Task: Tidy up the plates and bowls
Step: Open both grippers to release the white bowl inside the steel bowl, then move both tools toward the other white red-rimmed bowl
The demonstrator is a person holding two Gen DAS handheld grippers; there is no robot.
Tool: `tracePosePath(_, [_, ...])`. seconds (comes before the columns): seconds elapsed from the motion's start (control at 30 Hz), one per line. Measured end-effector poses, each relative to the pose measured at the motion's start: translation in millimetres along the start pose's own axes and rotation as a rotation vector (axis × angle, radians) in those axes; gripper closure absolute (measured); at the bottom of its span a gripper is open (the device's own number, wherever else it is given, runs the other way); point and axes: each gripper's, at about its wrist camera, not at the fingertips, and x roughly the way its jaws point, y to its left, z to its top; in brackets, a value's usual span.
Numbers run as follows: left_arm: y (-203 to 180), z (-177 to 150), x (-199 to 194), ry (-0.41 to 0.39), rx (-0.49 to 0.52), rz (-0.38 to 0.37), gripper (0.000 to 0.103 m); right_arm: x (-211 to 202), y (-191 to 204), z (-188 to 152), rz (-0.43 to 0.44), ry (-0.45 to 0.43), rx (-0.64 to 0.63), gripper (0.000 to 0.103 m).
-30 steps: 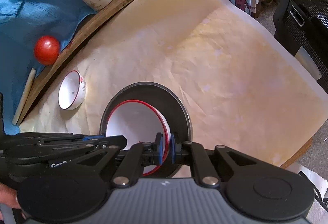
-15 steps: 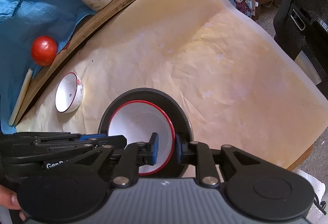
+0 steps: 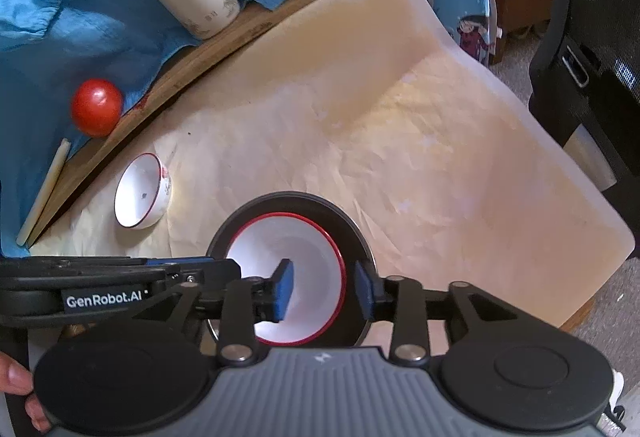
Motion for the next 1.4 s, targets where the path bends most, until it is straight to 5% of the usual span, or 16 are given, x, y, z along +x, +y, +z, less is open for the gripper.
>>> tracePosePath(0.1, [2.7, 0.4, -8.9, -0.027, -0.017, -0.017, 0.062, -5.0, 5.5, 0.4, 0.003, -0.016, -0.017, 0.045])
tracePosePath(0.17, [4.5, 0.4, -19.1, -0.067, -0.007, 0.035, 0.036, -7.3, 9.1, 1.6, -0.017, -0.028, -0.033, 0.038])
tracePosePath(0.33, [17.4, 2.3, -41.3, -0.132, -0.049, 0.018, 0.029, -12.0, 18.1, 4.7, -0.019, -0.049, -0.059, 0.023])
tracePosePath(0.57, [54.8, -0.7, -63.6, -0.198, -0.156, 0.123, 0.009, -8.7, 37.6, 11.6, -0.015, -0.050, -0.118, 0.012])
tracePosePath(0.73, [94.3, -8.6, -74.9, -0.228, -0.295, 0.200, 0.002, -2.8, 50.2, 17.6, -0.004, -0.050, -0.152, 0.001])
tracePosePath(1.03, [146.1, -23.8, -87.2, -0.279, -0.486, 0.320, 0.001, 15.0, 82.1, 29.6, 0.003, -0.052, -0.269, 0.000])
tracePosePath(1.4, [160.3, -23.5, -76.6, -0.265, -0.522, 0.379, 0.001, 55.6, 113.5, 49.8, 0.001, 0.002, -0.412, 0.000])
